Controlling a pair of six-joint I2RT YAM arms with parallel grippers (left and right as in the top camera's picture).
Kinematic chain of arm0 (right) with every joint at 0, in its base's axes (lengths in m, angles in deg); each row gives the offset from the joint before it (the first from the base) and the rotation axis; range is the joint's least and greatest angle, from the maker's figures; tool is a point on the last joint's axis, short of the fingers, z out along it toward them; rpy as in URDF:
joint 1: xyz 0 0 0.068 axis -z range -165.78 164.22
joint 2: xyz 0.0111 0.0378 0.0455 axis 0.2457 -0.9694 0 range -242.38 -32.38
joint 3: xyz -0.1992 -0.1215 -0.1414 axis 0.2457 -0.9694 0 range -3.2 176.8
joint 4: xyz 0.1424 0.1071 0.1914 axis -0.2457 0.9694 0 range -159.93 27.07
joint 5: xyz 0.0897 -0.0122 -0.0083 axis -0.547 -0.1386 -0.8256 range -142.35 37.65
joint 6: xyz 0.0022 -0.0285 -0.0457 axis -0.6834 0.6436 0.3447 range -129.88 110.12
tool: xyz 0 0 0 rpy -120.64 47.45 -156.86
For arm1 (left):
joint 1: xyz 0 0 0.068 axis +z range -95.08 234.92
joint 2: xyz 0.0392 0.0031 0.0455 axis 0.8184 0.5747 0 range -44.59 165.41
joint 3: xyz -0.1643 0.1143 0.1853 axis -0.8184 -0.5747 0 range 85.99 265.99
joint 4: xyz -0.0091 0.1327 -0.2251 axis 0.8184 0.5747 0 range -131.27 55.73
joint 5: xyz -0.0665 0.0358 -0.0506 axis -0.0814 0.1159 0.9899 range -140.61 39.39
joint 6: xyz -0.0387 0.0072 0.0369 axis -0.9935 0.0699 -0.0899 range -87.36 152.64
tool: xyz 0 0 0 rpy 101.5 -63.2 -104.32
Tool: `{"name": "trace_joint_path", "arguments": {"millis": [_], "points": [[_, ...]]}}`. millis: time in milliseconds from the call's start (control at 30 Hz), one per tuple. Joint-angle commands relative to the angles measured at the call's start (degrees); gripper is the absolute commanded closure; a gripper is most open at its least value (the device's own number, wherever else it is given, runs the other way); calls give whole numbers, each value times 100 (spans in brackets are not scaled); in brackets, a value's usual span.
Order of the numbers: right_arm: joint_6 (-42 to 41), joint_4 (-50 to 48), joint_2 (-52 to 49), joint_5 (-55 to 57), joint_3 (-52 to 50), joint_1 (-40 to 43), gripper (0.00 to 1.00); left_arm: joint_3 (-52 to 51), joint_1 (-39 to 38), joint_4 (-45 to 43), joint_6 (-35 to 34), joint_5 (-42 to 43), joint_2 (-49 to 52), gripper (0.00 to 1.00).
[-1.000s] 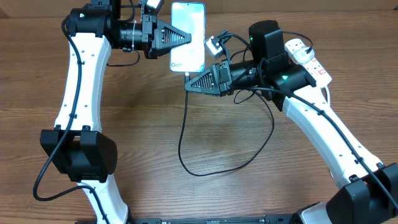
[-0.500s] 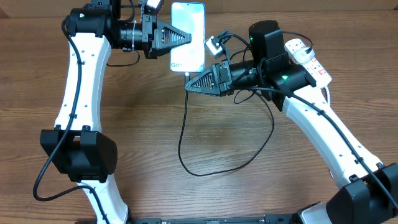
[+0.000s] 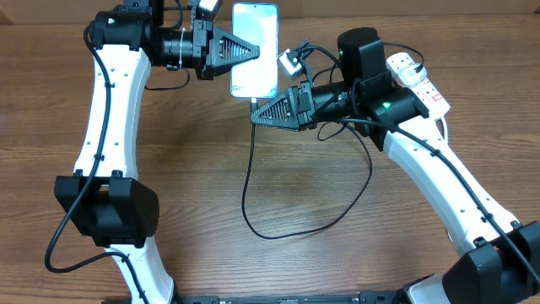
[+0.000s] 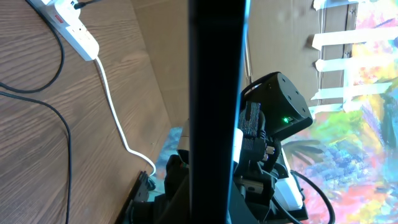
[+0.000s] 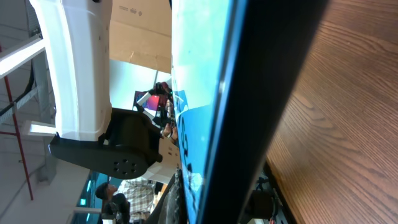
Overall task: Plug charger to phone and switch on socket
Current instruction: 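Push the USB-C plug into the phone's port with the right gripper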
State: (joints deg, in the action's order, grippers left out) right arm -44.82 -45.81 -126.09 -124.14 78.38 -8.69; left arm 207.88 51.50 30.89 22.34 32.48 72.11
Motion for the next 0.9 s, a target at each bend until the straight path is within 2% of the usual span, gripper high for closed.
{"name": "trace_joint_path", "arguments": {"millis": [0, 867], "points": [[24, -15, 37, -87, 98, -20, 96, 9, -79, -22, 133, 186, 31, 96], [17, -90, 37, -24, 98, -20, 96, 9, -79, -20, 133, 358, 31, 96]]}}
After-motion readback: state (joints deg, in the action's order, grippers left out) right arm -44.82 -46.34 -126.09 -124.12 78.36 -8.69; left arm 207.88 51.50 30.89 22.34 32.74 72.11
